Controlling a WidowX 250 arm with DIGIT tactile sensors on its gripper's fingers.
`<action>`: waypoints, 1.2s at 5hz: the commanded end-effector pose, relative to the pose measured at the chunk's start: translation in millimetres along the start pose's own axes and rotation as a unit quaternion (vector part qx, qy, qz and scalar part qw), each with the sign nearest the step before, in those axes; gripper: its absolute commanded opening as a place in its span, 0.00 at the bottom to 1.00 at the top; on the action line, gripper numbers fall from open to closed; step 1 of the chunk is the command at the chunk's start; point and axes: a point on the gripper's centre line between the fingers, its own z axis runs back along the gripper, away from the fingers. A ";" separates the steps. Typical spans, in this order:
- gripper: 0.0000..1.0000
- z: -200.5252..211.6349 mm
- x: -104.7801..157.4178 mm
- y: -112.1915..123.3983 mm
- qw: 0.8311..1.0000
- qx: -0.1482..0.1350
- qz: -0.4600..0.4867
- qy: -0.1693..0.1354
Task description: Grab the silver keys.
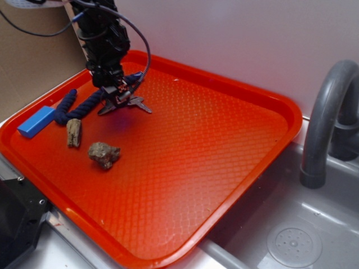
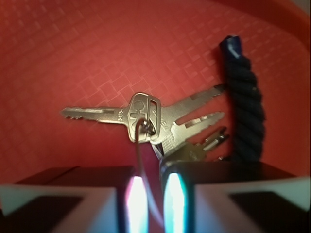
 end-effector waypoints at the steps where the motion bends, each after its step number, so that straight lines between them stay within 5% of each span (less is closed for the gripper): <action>1: 0.00 42.2 -0.9 1.9 0.998 0.005 0.018 -0.062; 2: 0.00 37.6 3.6 7.1 0.998 -0.002 0.024 -0.065; 3: 0.96 24.4 17.9 14.5 0.998 0.005 0.021 -0.056; 6: 1.00 4.2 28.9 15.9 0.999 -0.012 0.018 -0.041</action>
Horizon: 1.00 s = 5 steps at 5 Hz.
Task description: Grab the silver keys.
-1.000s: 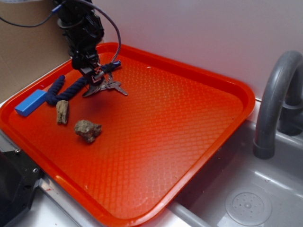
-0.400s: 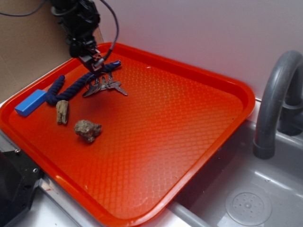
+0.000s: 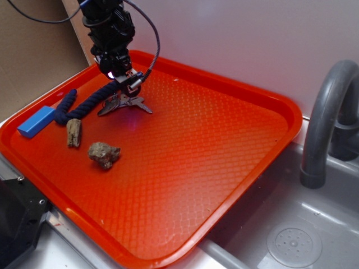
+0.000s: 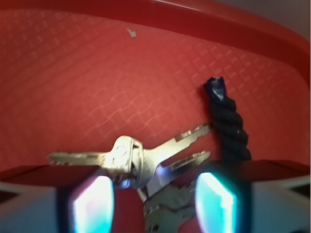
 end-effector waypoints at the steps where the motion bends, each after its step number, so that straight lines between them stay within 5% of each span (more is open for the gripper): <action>1: 1.00 21.6 1.1 1.2 0.998 -0.011 0.026 -0.049; 2: 1.00 38.2 -0.5 -0.2 0.996 -0.031 0.031 -0.080; 5: 1.00 5.4 -14.1 -29.3 0.999 0.006 -0.044 -0.024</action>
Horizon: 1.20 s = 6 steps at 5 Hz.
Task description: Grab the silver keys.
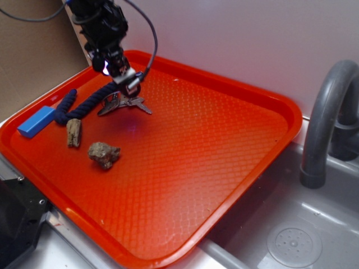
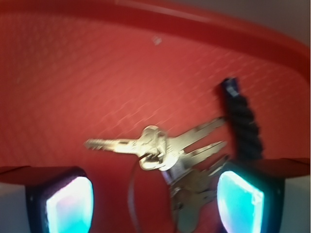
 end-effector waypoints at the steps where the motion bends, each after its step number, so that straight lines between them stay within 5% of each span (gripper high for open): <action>1: 1.00 -11.4 -6.4 -6.9 0.999 0.027 -0.016 0.018; 2: 1.00 -17.1 -17.7 2.8 0.997 0.059 0.009 0.038; 3: 0.86 -17.6 -24.7 0.4 0.996 0.070 0.006 0.046; 4: 0.00 -21.9 -27.2 -0.2 0.996 0.068 0.010 0.055; 6: 0.00 -32.0 -4.4 0.9 0.996 0.060 -0.005 0.060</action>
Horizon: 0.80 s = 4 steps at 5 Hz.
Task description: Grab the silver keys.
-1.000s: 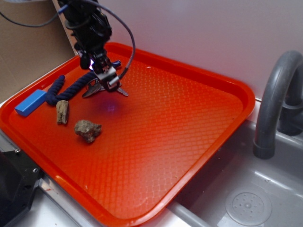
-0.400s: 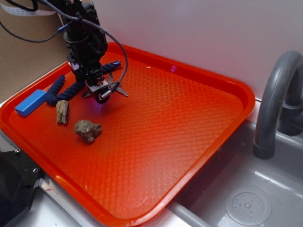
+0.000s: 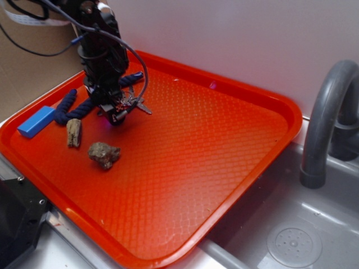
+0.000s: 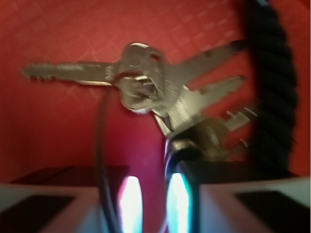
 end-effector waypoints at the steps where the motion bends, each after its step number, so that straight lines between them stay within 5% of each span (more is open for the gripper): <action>1: 0.00 2.0 23.8 -1.0 1.000 0.005 -0.013 -0.020; 2: 0.00 5.0 22.6 3.4 1.000 -0.004 -0.010 -0.021; 4: 0.00 61.0 10.2 26.4 0.995 -0.079 0.050 -0.038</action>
